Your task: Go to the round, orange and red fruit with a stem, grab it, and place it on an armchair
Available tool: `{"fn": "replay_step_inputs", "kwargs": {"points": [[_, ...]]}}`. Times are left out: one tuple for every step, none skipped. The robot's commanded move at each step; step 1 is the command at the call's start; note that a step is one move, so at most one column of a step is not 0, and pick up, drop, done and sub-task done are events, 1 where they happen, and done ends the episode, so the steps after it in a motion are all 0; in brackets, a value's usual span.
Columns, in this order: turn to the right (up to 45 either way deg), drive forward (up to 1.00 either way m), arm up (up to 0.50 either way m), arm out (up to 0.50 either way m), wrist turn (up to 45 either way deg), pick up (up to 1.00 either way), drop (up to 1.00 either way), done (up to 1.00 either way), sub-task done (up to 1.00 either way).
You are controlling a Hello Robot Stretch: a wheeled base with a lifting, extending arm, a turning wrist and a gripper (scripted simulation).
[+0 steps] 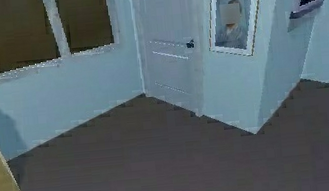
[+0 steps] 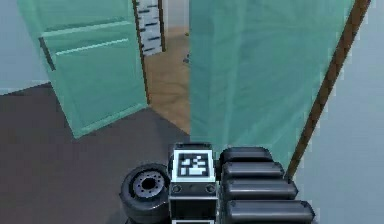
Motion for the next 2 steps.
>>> {"fn": "replay_step_inputs", "kwargs": {"points": [[0.0,0.1,0.0,0.0,0.0,0.0,0.0,0.0,0.0],[42.0,0.0,0.0,0.0,0.0,0.0,0.0,0.0,0.0]]}}
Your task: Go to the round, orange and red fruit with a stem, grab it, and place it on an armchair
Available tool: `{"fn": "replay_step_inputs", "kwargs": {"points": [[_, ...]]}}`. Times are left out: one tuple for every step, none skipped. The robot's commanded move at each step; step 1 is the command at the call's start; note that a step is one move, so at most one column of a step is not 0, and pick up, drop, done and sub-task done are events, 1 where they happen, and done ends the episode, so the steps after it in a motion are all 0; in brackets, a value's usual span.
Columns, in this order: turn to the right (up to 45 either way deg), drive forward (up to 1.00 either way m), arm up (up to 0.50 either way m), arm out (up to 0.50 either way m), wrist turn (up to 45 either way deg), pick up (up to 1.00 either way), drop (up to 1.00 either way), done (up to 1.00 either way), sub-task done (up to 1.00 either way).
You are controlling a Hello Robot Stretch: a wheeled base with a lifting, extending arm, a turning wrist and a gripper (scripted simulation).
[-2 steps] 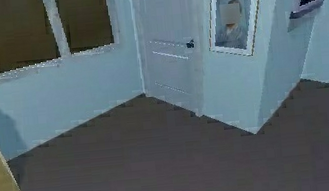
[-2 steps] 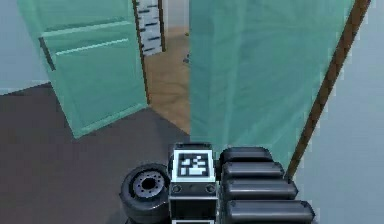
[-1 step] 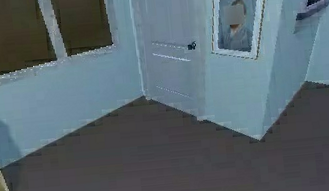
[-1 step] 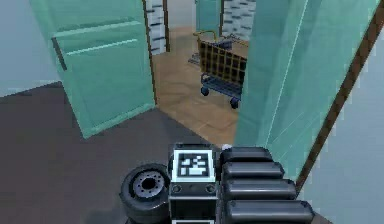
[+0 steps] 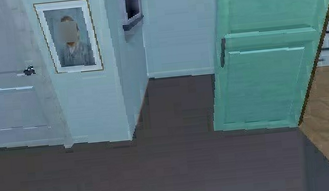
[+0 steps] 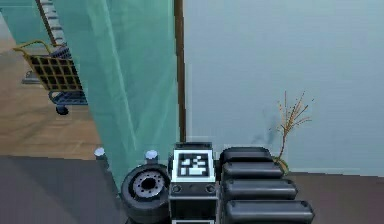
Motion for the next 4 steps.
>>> {"fn": "replay_step_inputs", "kwargs": {"points": [[3.0,0.0,0.0,0.0,0.0,0.0,0.0,0.0,0.0],[0.0,0.3,0.0,0.0,0.0,0.0,0.0,0.0,0.0],[18.0,0.0,0.0,0.0,0.0,0.0,0.0,0.0,0.0],[0.0,0.4,0.0,0.0,0.0,0.0,0.0,0.0,0.0]]}}
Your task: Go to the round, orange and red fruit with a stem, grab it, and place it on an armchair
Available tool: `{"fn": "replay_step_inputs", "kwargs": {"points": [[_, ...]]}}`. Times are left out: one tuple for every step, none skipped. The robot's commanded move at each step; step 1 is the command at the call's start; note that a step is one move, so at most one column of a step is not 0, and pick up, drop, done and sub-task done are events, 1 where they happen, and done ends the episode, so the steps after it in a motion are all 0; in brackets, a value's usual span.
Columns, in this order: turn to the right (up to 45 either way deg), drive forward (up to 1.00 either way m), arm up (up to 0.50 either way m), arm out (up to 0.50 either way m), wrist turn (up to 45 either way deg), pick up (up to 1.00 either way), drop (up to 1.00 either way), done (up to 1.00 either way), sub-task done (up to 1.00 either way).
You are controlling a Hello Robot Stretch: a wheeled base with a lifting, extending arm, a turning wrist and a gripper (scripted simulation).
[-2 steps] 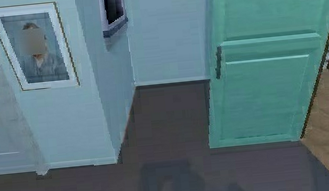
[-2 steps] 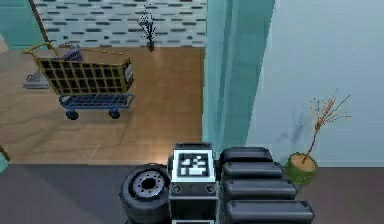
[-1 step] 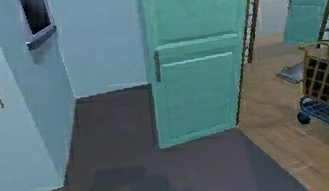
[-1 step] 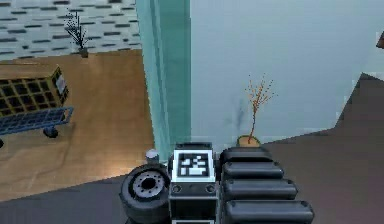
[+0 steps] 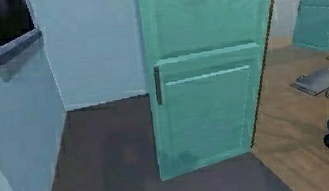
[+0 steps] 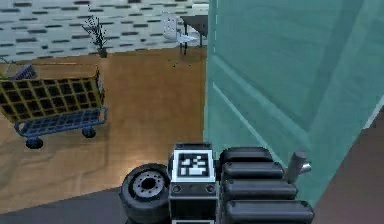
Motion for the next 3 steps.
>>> {"fn": "replay_step_inputs", "kwargs": {"points": [[45.0,0.0,0.0,0.0,0.0,0.0,0.0,0.0,0.0],[21.0,0.0,0.0,0.0,0.0,0.0,0.0,0.0,0.0],[0.0,1.0,0.0,0.0,0.0,0.0,0.0,0.0,0.0]]}}
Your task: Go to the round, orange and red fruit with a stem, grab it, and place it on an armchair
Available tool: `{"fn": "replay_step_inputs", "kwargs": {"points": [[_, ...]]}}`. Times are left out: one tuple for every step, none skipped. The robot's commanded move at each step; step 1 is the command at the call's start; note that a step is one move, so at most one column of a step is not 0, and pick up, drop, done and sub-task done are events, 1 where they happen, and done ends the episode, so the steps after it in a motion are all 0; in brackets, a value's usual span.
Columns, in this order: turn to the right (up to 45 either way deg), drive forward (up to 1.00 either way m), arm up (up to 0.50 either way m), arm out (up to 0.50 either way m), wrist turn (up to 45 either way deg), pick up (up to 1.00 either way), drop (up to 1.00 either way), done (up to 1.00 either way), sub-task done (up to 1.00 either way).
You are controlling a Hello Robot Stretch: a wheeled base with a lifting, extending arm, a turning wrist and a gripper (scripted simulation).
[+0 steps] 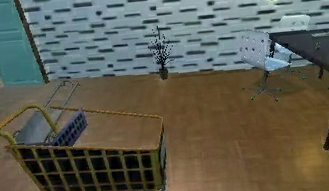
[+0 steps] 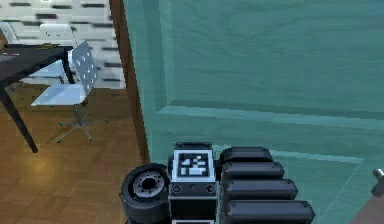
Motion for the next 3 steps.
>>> {"fn": "replay_step_inputs", "kwargs": {"points": [[3.0,0.0,0.0,0.0,0.0,0.0,0.0,0.0,0.0],[0.0,0.25,0.0,0.0,0.0,0.0,0.0,0.0,0.0],[30.0,0.0,0.0,0.0,0.0,0.0,0.0,0.0,0.0]]}}
